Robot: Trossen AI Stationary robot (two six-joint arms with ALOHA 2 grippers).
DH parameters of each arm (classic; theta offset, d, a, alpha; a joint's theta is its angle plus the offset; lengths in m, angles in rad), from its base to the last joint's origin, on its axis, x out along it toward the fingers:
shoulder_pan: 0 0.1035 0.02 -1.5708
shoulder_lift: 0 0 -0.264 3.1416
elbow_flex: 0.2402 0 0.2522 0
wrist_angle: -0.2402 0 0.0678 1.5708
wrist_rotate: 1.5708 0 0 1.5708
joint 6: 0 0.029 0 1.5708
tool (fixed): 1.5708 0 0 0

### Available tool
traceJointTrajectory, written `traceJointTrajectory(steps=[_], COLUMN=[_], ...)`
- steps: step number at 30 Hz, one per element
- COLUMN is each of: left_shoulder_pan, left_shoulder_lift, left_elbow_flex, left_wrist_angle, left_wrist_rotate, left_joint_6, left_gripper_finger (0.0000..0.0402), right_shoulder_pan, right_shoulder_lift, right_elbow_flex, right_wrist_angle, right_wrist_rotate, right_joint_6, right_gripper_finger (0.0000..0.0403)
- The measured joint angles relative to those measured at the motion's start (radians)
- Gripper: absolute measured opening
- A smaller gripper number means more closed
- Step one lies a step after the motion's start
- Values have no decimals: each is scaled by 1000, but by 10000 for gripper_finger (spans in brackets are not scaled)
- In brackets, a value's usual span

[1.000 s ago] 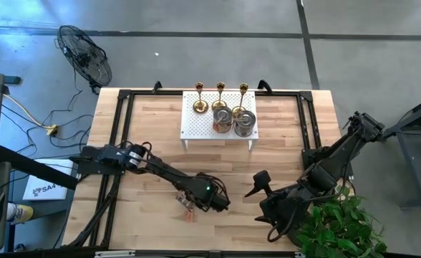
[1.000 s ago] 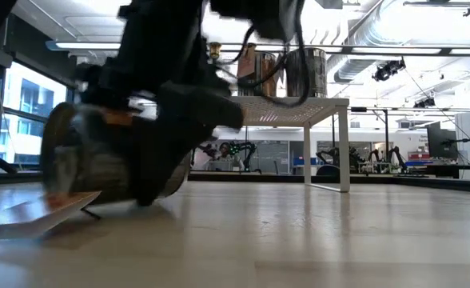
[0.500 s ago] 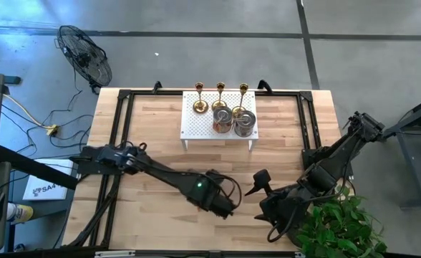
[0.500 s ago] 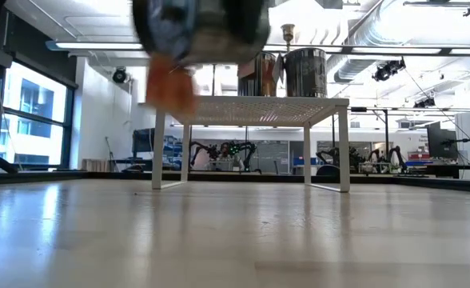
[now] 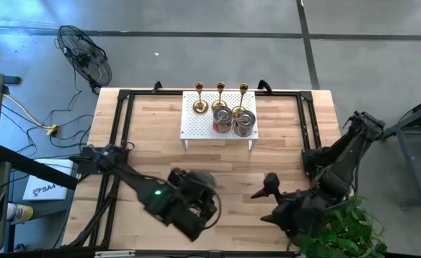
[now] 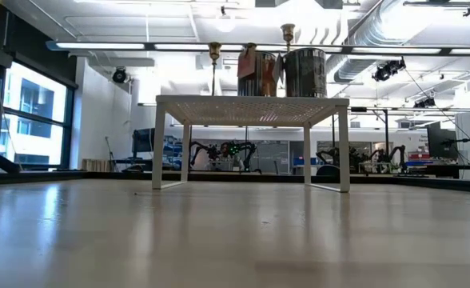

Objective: Pick & Place candle stick holders
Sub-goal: Put the silver scented candle on the shelf aligned with the other silver scented candles

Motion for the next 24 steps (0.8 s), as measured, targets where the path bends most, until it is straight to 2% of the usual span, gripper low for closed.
traceJointTrajectory(steps=[7, 9, 12, 19, 24], left_shoulder_pan=[-119, -143, -162, -128, -57], left_shoulder_lift=[-82, -95, -99, -95, -89], left_elbow_flex=[0, 0, 0, 0, -1], left_wrist_angle=[1, -5, -23, -19, -2], left_wrist_rotate=[-402, -486, -554, -535, -328], left_joint_6=[125, 182, 255, 357, 463], left_gripper_finger=[353, 353, 353, 353, 353], right_shoulder_pan=[6, -4, -19, -67, -86], right_shoulder_lift=[-39, -48, -54, -54, -54], right_elbow_flex=[0, 0, 0, 0, 0], right_wrist_angle=[26, 43, 63, 71, 75], right_wrist_rotate=[144, 162, 185, 196, 177], right_joint_6=[-54, -72, -92, -105, -102], right_gripper_finger=[364, 364, 364, 364, 364])
